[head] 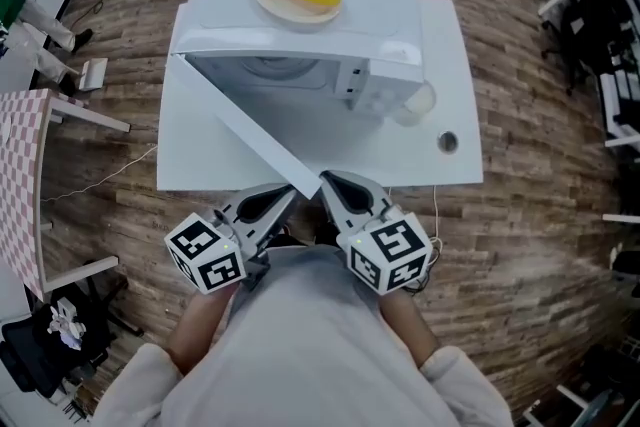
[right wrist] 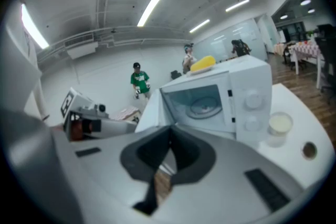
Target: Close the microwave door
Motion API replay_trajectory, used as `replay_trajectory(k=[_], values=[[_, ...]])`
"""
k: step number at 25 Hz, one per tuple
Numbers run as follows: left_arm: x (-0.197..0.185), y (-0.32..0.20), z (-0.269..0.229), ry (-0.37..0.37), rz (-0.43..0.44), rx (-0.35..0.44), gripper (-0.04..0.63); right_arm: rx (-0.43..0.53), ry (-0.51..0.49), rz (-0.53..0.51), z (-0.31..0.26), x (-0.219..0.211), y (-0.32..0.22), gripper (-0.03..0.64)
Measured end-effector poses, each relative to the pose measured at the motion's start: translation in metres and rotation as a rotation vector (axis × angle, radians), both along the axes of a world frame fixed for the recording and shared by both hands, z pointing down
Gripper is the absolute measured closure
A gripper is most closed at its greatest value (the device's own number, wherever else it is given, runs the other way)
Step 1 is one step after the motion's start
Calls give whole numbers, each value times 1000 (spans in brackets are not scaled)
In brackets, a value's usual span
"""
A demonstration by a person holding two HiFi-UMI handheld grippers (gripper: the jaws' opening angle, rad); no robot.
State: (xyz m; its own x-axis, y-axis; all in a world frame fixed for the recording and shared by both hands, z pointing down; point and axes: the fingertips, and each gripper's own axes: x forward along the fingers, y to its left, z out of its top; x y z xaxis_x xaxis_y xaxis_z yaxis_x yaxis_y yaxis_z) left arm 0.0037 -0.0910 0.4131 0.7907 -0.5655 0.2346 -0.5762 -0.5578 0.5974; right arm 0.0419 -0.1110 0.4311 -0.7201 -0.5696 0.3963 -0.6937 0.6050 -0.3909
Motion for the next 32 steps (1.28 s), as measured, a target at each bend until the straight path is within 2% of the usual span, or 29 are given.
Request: replay_trajectory(k=[14, 23, 32], values=[[9, -15, 0, 12, -143, 24, 577, 44, 2, -139, -3, 5, -9, 594], [8, -15, -2, 19, -214, 53, 577, 71, -1, -177, -5, 3, -10, 594], [18, -29, 0, 8, -191, 53, 577, 58, -10, -149, -3, 13, -26, 594]])
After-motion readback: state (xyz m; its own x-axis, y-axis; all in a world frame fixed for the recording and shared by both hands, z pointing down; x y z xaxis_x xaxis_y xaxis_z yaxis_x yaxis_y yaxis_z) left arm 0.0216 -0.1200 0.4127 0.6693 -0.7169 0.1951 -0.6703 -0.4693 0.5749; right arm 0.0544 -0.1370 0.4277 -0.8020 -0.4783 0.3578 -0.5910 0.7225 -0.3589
